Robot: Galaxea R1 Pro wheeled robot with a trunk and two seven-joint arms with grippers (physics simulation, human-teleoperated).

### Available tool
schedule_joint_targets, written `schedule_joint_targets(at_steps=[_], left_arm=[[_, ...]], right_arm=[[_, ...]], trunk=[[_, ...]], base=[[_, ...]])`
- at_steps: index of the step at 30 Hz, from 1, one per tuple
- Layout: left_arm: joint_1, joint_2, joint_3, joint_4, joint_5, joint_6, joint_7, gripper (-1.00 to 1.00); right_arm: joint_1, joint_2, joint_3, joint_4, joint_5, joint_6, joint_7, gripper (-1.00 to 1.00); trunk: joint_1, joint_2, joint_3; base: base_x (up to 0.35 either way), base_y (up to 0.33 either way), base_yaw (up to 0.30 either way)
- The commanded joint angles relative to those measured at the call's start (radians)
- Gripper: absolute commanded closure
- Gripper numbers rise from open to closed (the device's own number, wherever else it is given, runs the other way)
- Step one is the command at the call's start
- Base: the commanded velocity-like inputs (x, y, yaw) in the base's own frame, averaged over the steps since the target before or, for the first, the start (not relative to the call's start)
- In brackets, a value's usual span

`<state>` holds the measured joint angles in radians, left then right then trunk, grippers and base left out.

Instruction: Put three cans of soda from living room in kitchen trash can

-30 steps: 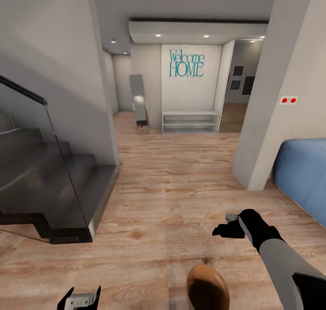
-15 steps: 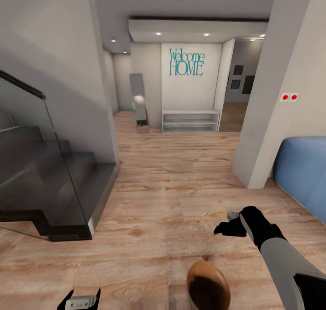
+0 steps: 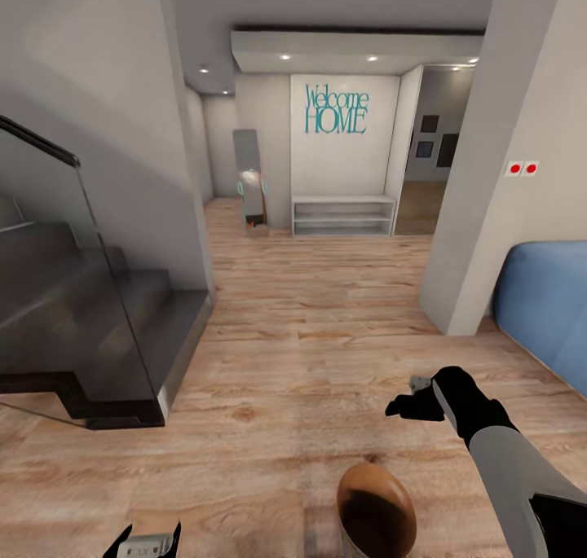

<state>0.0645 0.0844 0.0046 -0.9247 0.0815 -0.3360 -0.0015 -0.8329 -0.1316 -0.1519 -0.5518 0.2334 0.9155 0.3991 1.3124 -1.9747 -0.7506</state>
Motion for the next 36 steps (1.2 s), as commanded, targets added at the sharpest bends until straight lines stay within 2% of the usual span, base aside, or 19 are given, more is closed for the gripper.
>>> schedule_joint_targets(at_steps=[1, 23, 36], left_arm=[[0.0, 0.0, 0.0, 0.001, 0.0, 0.0, 0.0, -1.0], [0.0, 0.0, 0.0, 0.003, 0.0, 0.0, 0.0, -1.0], [0.0, 0.0, 0.0, 0.003, 0.0, 0.0, 0.0, -1.0]], right_arm=[[0.0, 0.0, 0.0, 0.0, 0.0, 0.001, 0.0, -1.0], [0.0, -0.003, 0.0, 0.0, -0.002, 0.002, 0.001, -1.0], [0.0, -0.003, 0.0, -0.001, -0.002, 0.002, 0.001, -1.0]], trunk=[[0.004, -0.007, -0.004], [0.088, -0.161, -0.105], [0.138, -0.252, -0.151]], base=[[0.0, 0.0, 0.0], [0.0, 0.0, 0.0], [0.0, 0.0, 0.0]])
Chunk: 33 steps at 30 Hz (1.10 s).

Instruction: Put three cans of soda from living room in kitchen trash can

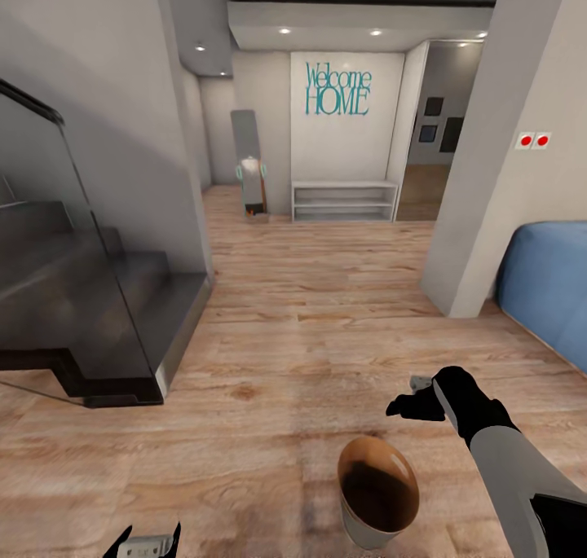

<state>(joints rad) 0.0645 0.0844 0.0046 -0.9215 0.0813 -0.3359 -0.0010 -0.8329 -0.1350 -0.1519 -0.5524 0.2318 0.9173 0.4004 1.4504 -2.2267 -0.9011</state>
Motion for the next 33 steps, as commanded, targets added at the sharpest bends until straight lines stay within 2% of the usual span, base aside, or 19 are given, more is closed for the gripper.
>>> schedule_joint_targets(at_steps=[1, 10, 13, 16, 21, 22, 25, 29, 33], left_arm=[[0.0, 0.0, 0.0, 0.0, 0.0, 0.0, 0.0, -1.0], [-0.011, 0.004, -0.002, 0.035, 0.003, 0.004, 0.003, -1.0], [-0.042, 0.004, -0.003, 0.037, 0.005, 0.029, 0.004, -1.0], [-0.075, 0.004, -0.003, 0.017, 0.005, 0.078, 0.005, -1.0], [-0.163, 0.003, -0.004, -0.018, 0.006, 0.191, 0.007, -1.0], [-0.163, 0.003, -0.004, -0.018, 0.006, 0.191, 0.007, -1.0], [-0.248, -0.001, -0.006, -0.032, 0.009, 0.293, 0.006, -1.0], [-0.279, -0.003, -0.008, -0.031, 0.009, 0.344, 0.002, -1.0], [-0.291, -0.003, -0.01, -0.026, 0.007, 0.365, 0.001, -1.0]], right_arm=[[0.0, 0.0, 0.0, 0.0, 0.0, 0.0, 0.0, -1.0], [0.0, 0.0, 0.0, -0.001, 0.0, 0.0, 0.002, -1.0], [0.0, -0.001, 0.0, -0.001, 0.0, 0.0, 0.003, -1.0], [0.0, 0.0, 0.0, -0.001, 0.0, 0.0, 0.003, -1.0], [0.0, 0.0, 0.0, -0.001, 0.0, 0.0, 0.003, -1.0], [0.0, 0.0, 0.0, -0.001, 0.0, 0.0, 0.003, -1.0], [0.0, -0.001, 0.0, 0.0, 0.0, 0.0, 0.003, -1.0], [0.0, -0.001, 0.0, 0.0, 0.0, 0.0, 0.003, -1.0], [0.0, -0.001, 0.0, 0.0, 0.0, 0.0, 0.003, -1.0]], trunk=[[0.004, -0.007, -0.003], [0.038, -0.07, -0.032], [0.05, -0.091, -0.041], [0.061, -0.112, -0.051], [0.081, -0.147, -0.066], [0.084, -0.154, -0.069], [0.096, -0.175, -0.079], [0.111, -0.203, -0.091], [0.127, -0.231, -0.104]], base=[[0.0, 0.0, 0.0], [0.0, 0.0, 0.0], [0.0, 0.0, 0.0], [0.0, 0.0, 0.0], [0.0, 0.0, 0.0], [0.0, 0.0, 0.0], [0.0, 0.0, 0.0], [0.0, 0.0, 0.0], [0.0, 0.0, 0.0]])
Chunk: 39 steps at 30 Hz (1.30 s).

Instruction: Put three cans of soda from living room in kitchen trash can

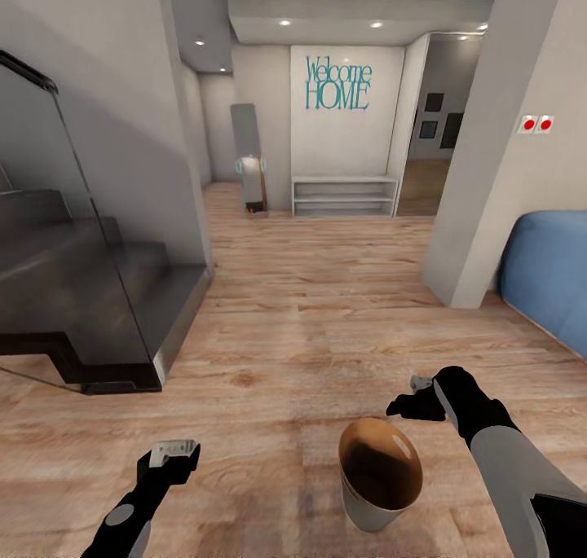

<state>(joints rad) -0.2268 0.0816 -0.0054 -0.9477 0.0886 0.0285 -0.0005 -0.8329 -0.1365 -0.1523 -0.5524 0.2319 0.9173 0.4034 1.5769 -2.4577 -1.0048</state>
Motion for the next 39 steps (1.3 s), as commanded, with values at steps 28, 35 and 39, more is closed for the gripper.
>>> schedule_joint_targets(at_steps=[28, 35, 39], left_arm=[[-0.009, 0.001, -0.002, 0.014, -0.002, 0.01, -0.001, -1.0], [-0.009, 0.001, -0.003, 0.065, -0.004, -0.001, 0.002, -1.0], [-0.008, 0.001, -0.003, 0.068, -0.003, -0.007, 0.002, -1.0]], right_arm=[[0.0, -0.013, -0.001, -0.001, -0.002, -0.003, 0.005, -1.0], [0.0, -0.013, 0.0, -0.001, -0.002, -0.004, 0.007, -1.0], [0.0, -0.014, 0.0, -0.001, -0.002, -0.004, 0.007, -1.0]], trunk=[[0.033, -0.047, -0.104], [0.035, -0.049, -0.123], [0.035, -0.049, -0.123]], base=[[0.0, 0.0, 0.0], [0.0, 0.0, 0.0], [0.0, 0.0, 0.0]])
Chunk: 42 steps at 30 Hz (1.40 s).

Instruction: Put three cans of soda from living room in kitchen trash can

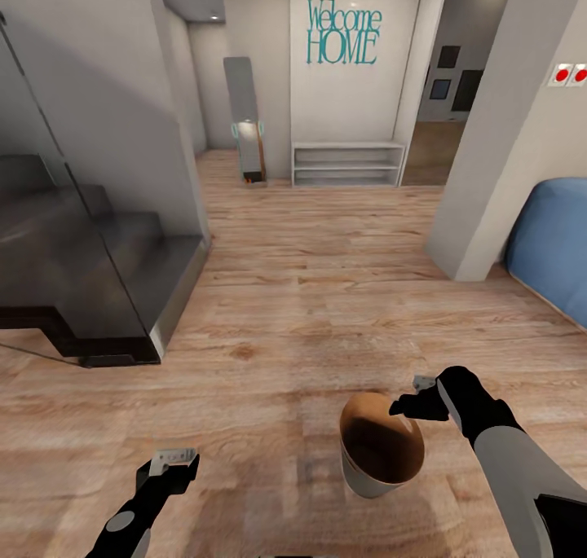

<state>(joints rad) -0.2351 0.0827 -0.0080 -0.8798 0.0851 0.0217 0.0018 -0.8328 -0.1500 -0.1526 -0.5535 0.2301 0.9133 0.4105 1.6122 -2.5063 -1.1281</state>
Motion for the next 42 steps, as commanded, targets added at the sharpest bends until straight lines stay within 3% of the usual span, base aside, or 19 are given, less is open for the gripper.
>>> schedule_joint_targets(at_steps=[1, 29, 42], left_arm=[[0.0, 0.0, 0.0, 0.0, 0.0, -0.002, 0.0, -1.0], [0.0, 0.0, 0.0, 0.002, 0.002, -0.011, 0.004, -1.0], [0.0, 0.0, 0.0, 0.013, 0.002, -0.004, 0.003, -1.0]], right_arm=[[0.0, 0.0, 0.0, 0.0, 0.0, 0.0, 0.0, -1.0], [0.001, 0.001, 0.001, 0.0, 0.0, -0.001, 0.001, -1.0], [0.001, 0.001, 0.001, 0.001, 0.0, -0.001, 0.0, -1.0]], trunk=[[0.0, 0.0, 0.0], [0.0, 0.0, 0.0], [0.006, -0.003, -0.05]], base=[[0.0, 0.0, 0.0], [0.052, -0.054, 0.0], [0.0, 0.0, 0.0]])
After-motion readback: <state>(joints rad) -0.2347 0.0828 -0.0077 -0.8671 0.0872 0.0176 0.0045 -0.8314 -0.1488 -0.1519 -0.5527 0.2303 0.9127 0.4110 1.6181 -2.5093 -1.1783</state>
